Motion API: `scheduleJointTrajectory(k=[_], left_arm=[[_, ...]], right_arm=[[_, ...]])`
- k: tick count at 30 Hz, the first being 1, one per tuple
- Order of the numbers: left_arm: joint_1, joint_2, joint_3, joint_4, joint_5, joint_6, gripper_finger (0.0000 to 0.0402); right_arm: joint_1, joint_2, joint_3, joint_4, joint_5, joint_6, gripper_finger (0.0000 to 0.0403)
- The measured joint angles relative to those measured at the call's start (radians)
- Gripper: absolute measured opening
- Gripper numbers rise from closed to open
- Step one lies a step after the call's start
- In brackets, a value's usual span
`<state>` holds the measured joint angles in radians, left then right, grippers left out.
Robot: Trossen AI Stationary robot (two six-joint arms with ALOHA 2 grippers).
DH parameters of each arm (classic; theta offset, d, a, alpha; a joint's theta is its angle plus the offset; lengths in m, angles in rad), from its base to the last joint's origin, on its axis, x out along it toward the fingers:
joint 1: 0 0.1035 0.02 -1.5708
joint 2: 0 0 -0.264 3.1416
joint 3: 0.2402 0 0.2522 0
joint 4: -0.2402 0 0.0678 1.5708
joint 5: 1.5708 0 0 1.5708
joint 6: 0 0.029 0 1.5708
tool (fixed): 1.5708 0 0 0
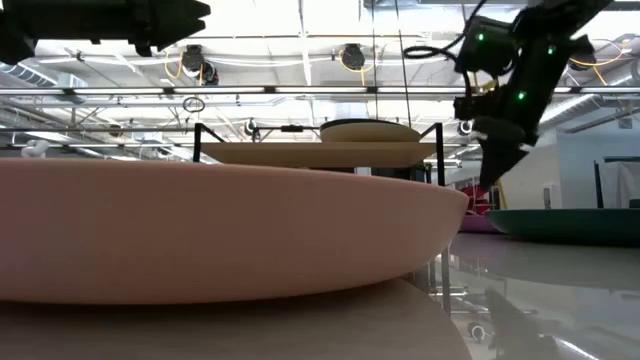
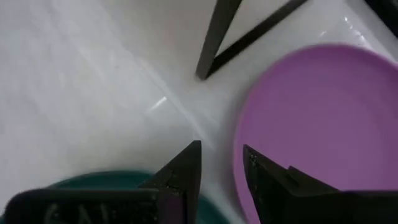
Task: Place and stack plates onto a shelf
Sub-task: Stack the violet plate on top of the black plate on the shelf
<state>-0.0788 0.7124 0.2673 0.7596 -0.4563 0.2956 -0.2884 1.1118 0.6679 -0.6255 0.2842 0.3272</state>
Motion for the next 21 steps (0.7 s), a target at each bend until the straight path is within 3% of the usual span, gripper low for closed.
scheduleJointTrajectory(k=[21], left_arm=[[0.000, 0.000, 0.000, 0.001, 0.001, -0.017, 0.0253]], right_arm=[[-0.170, 0.017, -0.188, 0.298, -0.055, -0.082, 0.0100]])
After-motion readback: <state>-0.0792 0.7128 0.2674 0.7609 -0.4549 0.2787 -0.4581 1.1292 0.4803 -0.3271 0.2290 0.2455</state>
